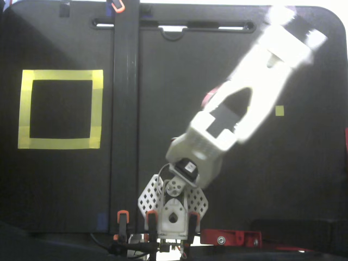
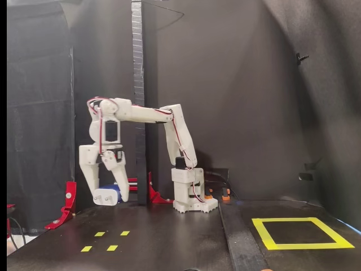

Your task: Grasp the block and place it in the designated area.

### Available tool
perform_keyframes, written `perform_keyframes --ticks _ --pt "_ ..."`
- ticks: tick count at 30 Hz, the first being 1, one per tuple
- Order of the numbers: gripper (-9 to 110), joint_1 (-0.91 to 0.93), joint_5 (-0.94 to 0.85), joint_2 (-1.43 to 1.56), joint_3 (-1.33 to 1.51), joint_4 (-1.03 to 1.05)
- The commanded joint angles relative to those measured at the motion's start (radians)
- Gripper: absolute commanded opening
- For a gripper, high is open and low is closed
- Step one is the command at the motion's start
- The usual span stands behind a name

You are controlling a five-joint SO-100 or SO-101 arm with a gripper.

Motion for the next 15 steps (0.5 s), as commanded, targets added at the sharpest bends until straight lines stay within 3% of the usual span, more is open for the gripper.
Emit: perform_keyframes --ticks 1,15 --pt "19 -0.072 0.069 0.094 0.028 -0.015" --pt "19 -0.440 0.480 0.124 0.084 -0.055"
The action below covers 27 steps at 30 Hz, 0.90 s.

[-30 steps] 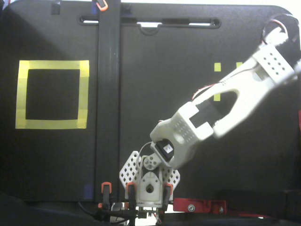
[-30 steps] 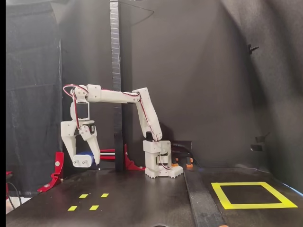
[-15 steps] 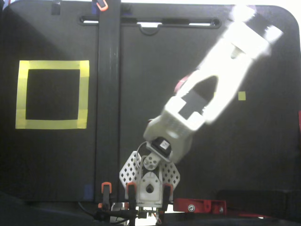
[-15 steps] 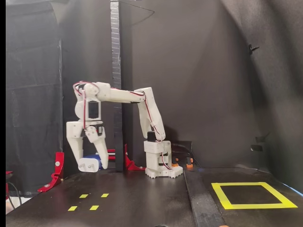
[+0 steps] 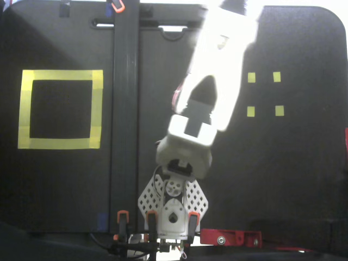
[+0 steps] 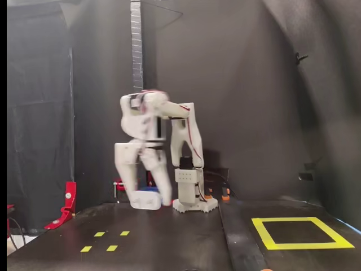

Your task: Grasp the block and place it in the designated area.

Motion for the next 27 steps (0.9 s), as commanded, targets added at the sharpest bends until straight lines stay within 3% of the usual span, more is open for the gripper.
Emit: perform_keyframes --ticks 1,27 --pt "19 -0.069 0.063 0.061 0.000 -0.012" --pt "19 -0.689 0.670 0.009 0.028 -0.018"
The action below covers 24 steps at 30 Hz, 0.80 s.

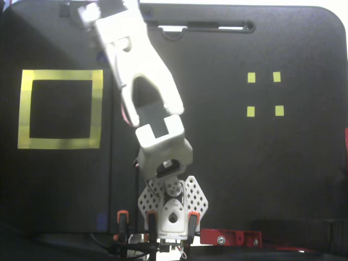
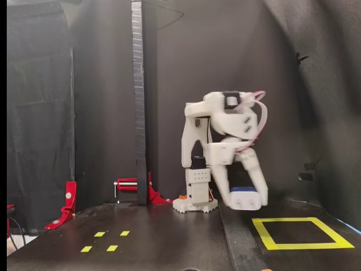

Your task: Grasp the block and place it in the designated area.

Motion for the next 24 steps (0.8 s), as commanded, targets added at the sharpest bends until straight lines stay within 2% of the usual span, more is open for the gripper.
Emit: perform_keyframes --ticks 1,14,24 --pt "19 -0.057 0.037 0.009 -0.005 -0.005" --pt "19 -0.287 0.216 0.008 0.009 0.023" --pt "19 -0.368 0.249 0.017 0.044 0.038"
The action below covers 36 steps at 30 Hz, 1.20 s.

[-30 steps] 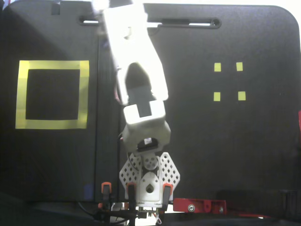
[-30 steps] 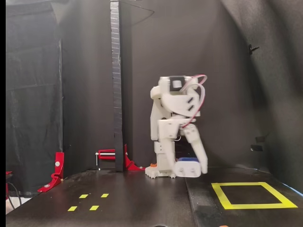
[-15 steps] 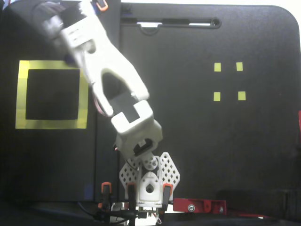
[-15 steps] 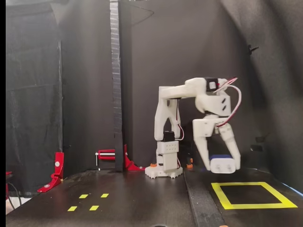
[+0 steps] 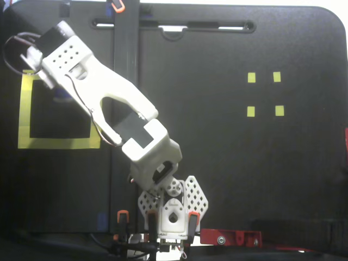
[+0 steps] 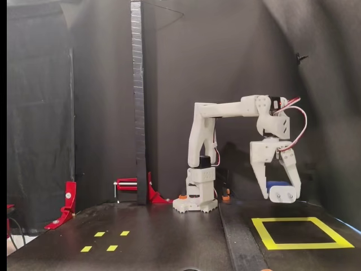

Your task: Grasp the block and place it in the designated area.

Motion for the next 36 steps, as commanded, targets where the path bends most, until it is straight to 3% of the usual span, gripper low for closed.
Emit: perform_keyframes --ticks 1,36 --pt "19 -0.003 0.009 0.018 -0.003 0.006" --pt "19 -0.100 0.077 -0.259 0.038 -0.161"
